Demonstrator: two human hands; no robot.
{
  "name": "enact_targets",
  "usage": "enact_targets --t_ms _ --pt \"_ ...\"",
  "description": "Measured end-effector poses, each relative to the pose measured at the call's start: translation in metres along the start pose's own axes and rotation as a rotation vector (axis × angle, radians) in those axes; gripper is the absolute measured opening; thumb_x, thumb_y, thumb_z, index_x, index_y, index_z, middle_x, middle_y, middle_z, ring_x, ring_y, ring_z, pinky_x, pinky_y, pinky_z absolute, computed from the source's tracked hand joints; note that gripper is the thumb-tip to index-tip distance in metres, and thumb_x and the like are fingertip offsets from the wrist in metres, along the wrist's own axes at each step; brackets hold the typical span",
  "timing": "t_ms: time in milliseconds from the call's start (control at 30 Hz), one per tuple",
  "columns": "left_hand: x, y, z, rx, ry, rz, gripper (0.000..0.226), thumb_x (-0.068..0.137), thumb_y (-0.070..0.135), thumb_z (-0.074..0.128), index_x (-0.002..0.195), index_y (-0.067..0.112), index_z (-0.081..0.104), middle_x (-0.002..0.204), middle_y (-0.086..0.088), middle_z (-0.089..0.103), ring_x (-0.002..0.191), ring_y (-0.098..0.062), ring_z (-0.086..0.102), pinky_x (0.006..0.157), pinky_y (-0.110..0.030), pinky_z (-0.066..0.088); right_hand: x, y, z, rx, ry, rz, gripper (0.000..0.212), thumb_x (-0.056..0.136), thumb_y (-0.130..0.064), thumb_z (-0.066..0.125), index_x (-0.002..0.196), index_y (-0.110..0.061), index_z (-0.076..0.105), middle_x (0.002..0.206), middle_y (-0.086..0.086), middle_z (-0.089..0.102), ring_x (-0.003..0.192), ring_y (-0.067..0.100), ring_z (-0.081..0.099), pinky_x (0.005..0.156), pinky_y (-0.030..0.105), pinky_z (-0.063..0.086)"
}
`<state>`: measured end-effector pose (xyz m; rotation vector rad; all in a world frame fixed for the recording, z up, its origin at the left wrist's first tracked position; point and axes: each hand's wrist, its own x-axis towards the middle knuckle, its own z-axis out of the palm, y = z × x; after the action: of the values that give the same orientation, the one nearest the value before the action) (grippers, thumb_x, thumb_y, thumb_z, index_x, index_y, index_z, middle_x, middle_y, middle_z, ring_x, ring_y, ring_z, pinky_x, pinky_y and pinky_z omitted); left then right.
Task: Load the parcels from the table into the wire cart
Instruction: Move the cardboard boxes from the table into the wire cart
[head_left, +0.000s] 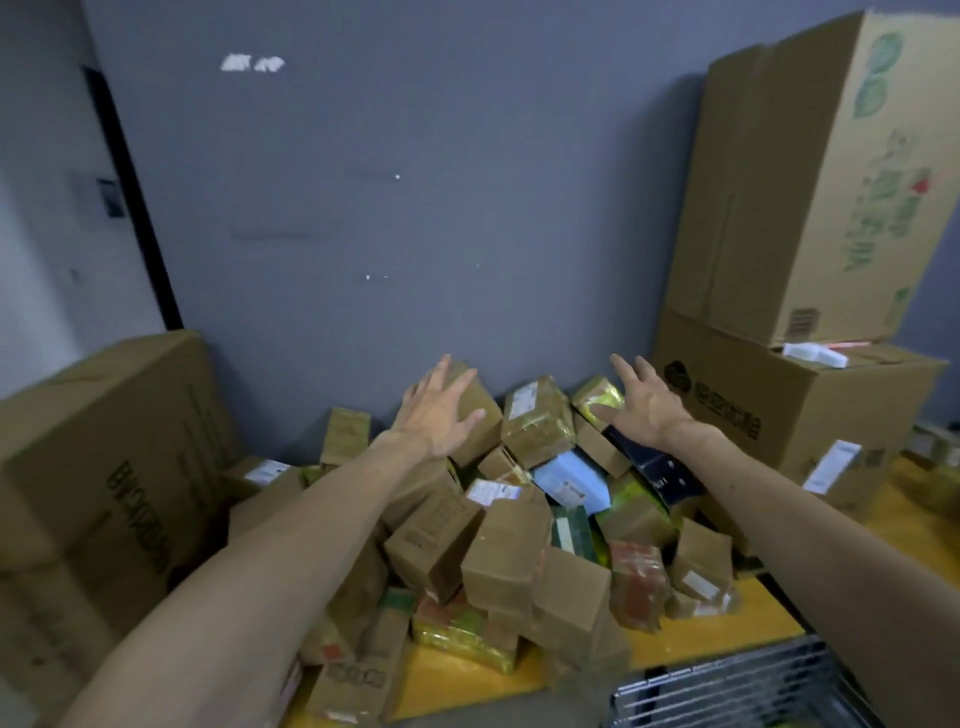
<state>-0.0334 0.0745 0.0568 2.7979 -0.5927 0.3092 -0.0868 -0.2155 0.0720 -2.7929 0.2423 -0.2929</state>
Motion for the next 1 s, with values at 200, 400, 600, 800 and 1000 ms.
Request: enact_targets --t_ms 200,400,600,800,1000 --pt "0.051 -0.026 -0.009 0.043 0.025 -0.045 0.065 0.102 0.052 0.039 0.158 0.031 0.014 0.166 -0.005 -0.008 0.152 -0.030 0.008 0.122 -0.045 0.013 0.076 -0.030 0.014 0.044 -0.010 -0.096 0.088 0.094 -0.057 0.053 0.157 -0.028 -0.001 0.164 0.015 0.000 0.149 0.036 0.011 0.119 0.053 0.019" --pt "0.110 -0.048 -0.016 0.040 0.031 -0.136 0.067 0.101 0.052 0.040 0.158 0.030 0.013 0.166 -0.007 -0.008 0.151 -0.031 0.010 0.121 -0.044 0.013 0.156 -0.055 0.018 0.050 -0.050 -0.183 0.089 0.094 -0.054 0.054 0.157 -0.029 -0.004 0.164 0.013 -0.002 0.151 0.032 0.006 0.119 0.051 0.014" --pt "0.149 -0.079 -0.008 0.010 0.011 -0.212 0.067 0.101 0.053 0.041 0.157 0.031 0.013 0.166 -0.004 -0.007 0.150 -0.032 0.017 0.121 -0.045 0.019 0.215 -0.070 0.041 0.116 -0.105 -0.251 0.089 0.095 -0.052 0.054 0.157 -0.028 -0.005 0.164 0.013 0.001 0.150 0.034 0.008 0.120 0.051 0.017" --pt "0.189 -0.123 0.013 -0.061 -0.021 -0.262 0.069 0.100 0.054 0.044 0.157 0.033 0.012 0.165 -0.007 0.002 0.148 -0.036 0.020 0.119 -0.049 0.025 0.264 -0.085 0.077 0.135 -0.159 -0.249 0.087 0.096 -0.052 0.051 0.157 -0.027 -0.006 0.164 0.015 0.002 0.150 0.035 0.011 0.119 0.054 0.018" --pt "0.237 -0.182 0.049 -0.115 -0.075 -0.248 0.069 0.100 0.051 0.045 0.157 0.030 0.012 0.164 -0.010 0.010 0.150 -0.032 0.017 0.120 -0.047 0.022 0.316 -0.111 0.118 0.113 -0.206 -0.215 0.085 0.096 -0.056 0.047 0.157 -0.024 -0.002 0.163 0.015 0.004 0.148 0.037 0.017 0.118 0.051 0.023"
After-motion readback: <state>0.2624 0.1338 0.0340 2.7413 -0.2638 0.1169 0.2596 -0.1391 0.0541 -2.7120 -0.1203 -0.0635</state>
